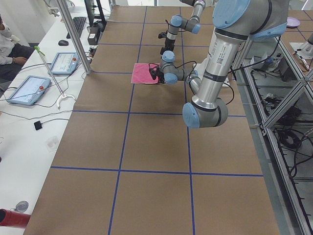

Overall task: Fold towel twice with both arms
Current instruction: 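Grasp the towel's near corners with the left and right grippers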

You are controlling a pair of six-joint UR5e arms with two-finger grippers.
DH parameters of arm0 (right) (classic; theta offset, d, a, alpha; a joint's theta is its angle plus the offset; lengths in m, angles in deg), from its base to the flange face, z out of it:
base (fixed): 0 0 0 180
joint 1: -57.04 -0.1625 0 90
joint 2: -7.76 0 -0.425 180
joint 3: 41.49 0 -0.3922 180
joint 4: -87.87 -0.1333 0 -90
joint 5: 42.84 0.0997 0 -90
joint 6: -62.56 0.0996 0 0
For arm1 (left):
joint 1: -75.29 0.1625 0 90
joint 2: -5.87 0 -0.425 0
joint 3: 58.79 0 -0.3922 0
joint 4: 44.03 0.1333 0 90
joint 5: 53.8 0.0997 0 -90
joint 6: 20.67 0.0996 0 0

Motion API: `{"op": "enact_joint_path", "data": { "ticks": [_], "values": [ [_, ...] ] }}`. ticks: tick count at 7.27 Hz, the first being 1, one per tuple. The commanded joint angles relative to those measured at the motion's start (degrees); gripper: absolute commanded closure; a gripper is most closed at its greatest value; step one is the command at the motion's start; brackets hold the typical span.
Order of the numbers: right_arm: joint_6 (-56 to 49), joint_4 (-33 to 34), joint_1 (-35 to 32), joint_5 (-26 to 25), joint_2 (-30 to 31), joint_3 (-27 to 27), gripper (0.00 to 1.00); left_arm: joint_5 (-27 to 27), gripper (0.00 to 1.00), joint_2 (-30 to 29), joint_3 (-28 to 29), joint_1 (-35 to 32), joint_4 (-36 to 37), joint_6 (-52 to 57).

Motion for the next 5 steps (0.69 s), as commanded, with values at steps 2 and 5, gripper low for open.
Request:
{"op": "enact_joint_path", "data": {
  "ticks": [2,5],
  "values": [
    [0.48,-0.03,1.50,-2.69,-3.76,-4.75,0.22,0.00,1.00,-0.01,-0.03,0.00,-0.03,0.03],
    [0.39,0.05,1.06,-2.69,-4.12,-5.03,0.36,0.00,1.00,-0.01,-0.03,0.08,-0.03,0.03]
  ]
}}
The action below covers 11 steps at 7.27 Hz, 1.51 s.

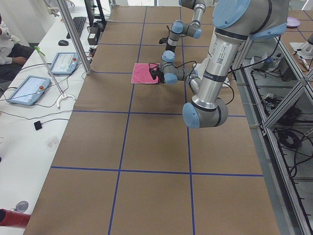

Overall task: Fold towel twice with both arms
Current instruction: 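Grasp the towel's near corners with the left and right grippers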

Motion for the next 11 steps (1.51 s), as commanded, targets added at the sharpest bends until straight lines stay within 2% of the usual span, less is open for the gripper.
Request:
{"op": "enact_joint_path", "data": {
  "ticks": [1,5,6,7,10,11],
  "values": [
    [-0.18,0.29,-0.86,-0.03,-0.20,-0.33,0.42,0.00,1.00,0.00,0.00,0.05,0.00,0.00],
    [-0.71,0.47,-1.40,-0.03,-1.07,-1.39,0.45,0.00,1.00,0.00,0.09,-0.04,0.00,0.00],
    [-0.62,0.38,-1.40,-0.03,-1.16,-1.56,0.53,0.00,1.00,0.00,0.09,-0.04,0.00,0.09],
    [-0.45,0.38,-1.40,-0.03,-1.51,-1.57,0.68,0.00,1.00,0.00,0.09,0.05,0.00,0.00],
    [-0.36,0.38,-1.40,-0.03,-1.60,-1.57,1.00,0.00,1.00,0.00,0.09,-0.04,0.00,0.00],
    [-0.70,0.38,-1.57,-0.03,-1.69,-1.48,1.00,0.00,1.00,0.00,0.00,0.05,0.00,0.00]
  ]
}}
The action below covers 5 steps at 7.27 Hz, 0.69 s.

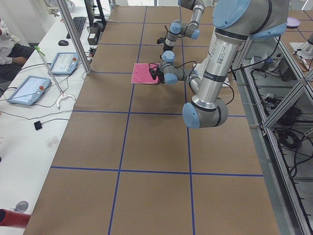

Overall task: Fold towel twice with both arms
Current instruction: 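Grasp the towel's near corners with the left and right grippers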

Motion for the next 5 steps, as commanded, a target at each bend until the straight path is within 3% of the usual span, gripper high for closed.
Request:
{"op": "enact_joint_path", "data": {
  "ticks": [1,5],
  "values": [
    [-0.38,0.00,-0.46,0.00,-0.05,0.42,1.00,0.00,1.00,0.00,-0.25,0.05,0.00,0.09],
    [-0.38,0.70,-0.56,0.53,2.57,6.64,1.00,-2.10,1.00,1.57,-5.50,-0.04,0.09,0.00]
  ]
}}
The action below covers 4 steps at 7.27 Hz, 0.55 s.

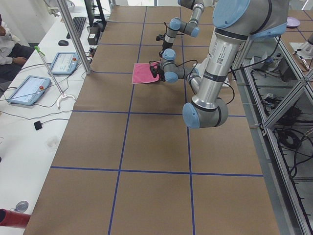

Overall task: Fold towel twice with both arms
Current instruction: 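Grasp the towel's near corners with the left and right grippers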

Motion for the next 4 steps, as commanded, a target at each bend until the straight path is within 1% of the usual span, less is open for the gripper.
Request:
{"op": "enact_joint_path", "data": {
  "ticks": [1,2,4],
  "values": [
    [0.01,1.76,1.37,0.22,2.16,5.90,1.00,-1.13,1.00,3.15,-5.87,0.08,0.12,-0.03],
    [0.01,5.08,1.99,0.22,1.73,8.28,1.00,-1.22,1.00,3.95,-7.30,0.08,0.56,-0.03],
    [-0.17,5.37,2.43,0.05,1.46,7.35,1.00,-1.57,1.00,3.17,-6.79,0.35,3.36,0.06]
  ]
}}
